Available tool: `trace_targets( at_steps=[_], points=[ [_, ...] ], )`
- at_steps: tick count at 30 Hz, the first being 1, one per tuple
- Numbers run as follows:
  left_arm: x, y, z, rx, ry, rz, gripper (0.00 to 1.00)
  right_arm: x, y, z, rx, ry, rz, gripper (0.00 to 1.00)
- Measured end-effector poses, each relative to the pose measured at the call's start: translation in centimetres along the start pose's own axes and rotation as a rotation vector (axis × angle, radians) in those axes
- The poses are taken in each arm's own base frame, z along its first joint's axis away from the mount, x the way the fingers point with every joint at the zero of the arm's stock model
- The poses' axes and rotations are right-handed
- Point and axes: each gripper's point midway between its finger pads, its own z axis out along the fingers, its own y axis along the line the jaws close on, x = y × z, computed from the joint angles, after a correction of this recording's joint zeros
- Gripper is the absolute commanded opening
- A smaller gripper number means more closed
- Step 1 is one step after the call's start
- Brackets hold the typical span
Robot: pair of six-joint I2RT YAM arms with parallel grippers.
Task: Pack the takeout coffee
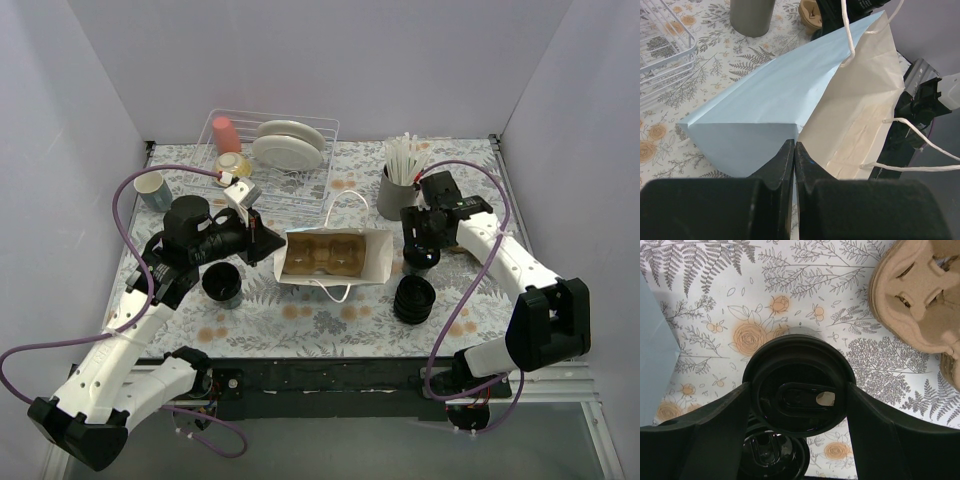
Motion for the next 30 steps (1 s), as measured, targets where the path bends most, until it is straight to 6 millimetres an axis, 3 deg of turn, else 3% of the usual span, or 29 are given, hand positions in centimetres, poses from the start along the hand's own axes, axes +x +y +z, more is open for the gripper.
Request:
trace_targets(
  at_steps=[5, 8, 13, 16, 20, 24, 27, 30],
  points=[
    [-0.1, 0.0, 0.0, -0.002, -0.003, -0.012, 0.0, -1.4, 0.2, -2.2, -0.017, -0.025, -0.023, 0.48],
    [-0.2, -0.1, 0.0, -0.001, -0.01, -0.017, 0.0, -3.9, 0.6, -5.4, -0.048, -0.123, -0.041, 0.47],
    [-0.1, -0.1, 0.0, 0.0, -0.011, -0.022, 0.0, -9.6, 2.1, -14.5, -0.15, -0.397, -0.091, 0.45],
    [-0.1, -0.1, 0.0, 0.0, -0.012, -0.021, 0.0, -12.1, 3.4, -22.1, -0.235, -0.613, -0.156, 0.45],
    [-0.1, 0.0, 0.2, 0.002, -0.011, -0.021, 0.0, -12.9, 4.7, -30.6, -0.327, -0.843, -0.251, 0.45],
    [0.0, 0.1, 0.4, 0.003, -0.003, -0.026, 0.0, -12.3, 6.6, -36.6, -0.446, -1.002, -0.35, 0.44],
    [0.1, 0.2, 0.6, 0.004, 0.002, -0.028, 0.0, -11.4, 8.3, -38.7, -0.553, -1.046, -0.411, 0.44],
    [0.2, 0.2, 0.7, 0.008, 0.005, -0.031, 0.0, -10.6, 9.8, -38.9, -0.641, -1.031, -0.457, 0.44]
  ],
)
